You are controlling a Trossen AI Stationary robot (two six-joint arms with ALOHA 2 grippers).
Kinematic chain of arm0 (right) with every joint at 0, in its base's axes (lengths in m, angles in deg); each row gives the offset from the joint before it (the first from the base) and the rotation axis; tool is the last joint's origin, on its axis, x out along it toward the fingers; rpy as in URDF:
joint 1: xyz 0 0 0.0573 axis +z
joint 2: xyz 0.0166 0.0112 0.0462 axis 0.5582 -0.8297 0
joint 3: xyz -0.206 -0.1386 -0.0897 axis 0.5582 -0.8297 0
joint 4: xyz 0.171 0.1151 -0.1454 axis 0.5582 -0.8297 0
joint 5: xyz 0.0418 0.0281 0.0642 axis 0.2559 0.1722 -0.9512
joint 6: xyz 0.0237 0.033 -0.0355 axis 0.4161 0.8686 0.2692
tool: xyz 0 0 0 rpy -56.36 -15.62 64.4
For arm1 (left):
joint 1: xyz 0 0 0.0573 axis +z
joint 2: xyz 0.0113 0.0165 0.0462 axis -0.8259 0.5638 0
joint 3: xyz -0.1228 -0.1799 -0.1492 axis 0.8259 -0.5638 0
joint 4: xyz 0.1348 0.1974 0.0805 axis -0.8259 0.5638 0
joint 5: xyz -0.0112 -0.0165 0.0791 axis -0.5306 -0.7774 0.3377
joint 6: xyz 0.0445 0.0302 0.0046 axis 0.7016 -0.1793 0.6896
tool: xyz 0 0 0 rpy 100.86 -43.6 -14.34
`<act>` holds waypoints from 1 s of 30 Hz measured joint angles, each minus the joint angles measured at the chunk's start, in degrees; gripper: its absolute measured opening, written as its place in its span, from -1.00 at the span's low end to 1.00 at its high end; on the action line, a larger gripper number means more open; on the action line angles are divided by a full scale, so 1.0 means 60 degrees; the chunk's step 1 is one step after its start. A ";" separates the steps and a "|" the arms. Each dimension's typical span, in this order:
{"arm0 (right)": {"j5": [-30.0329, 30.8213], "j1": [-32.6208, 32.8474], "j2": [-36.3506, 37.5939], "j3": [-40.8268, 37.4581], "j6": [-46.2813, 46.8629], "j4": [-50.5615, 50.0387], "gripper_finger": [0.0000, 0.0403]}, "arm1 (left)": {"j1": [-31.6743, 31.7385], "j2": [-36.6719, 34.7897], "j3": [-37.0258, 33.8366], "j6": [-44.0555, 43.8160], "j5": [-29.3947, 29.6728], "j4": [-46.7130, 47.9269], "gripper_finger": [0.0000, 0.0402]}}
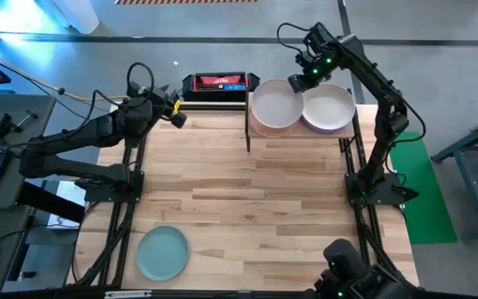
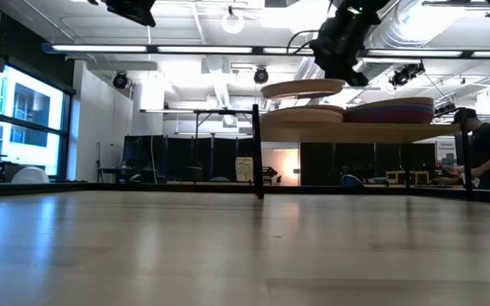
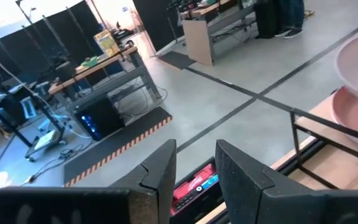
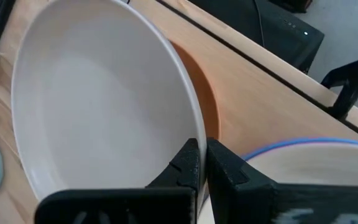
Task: Place and stack plates onto a shelf
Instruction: Stack the gray white plate on top of the orange plate on the shelf
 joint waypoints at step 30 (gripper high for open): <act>0.1088 0.0550 -0.0577 -0.0004 -0.0379 0.0131 -1.00 | 0.0000 0.0000 0.0000 -0.0491 -0.0083 0.0006 -0.48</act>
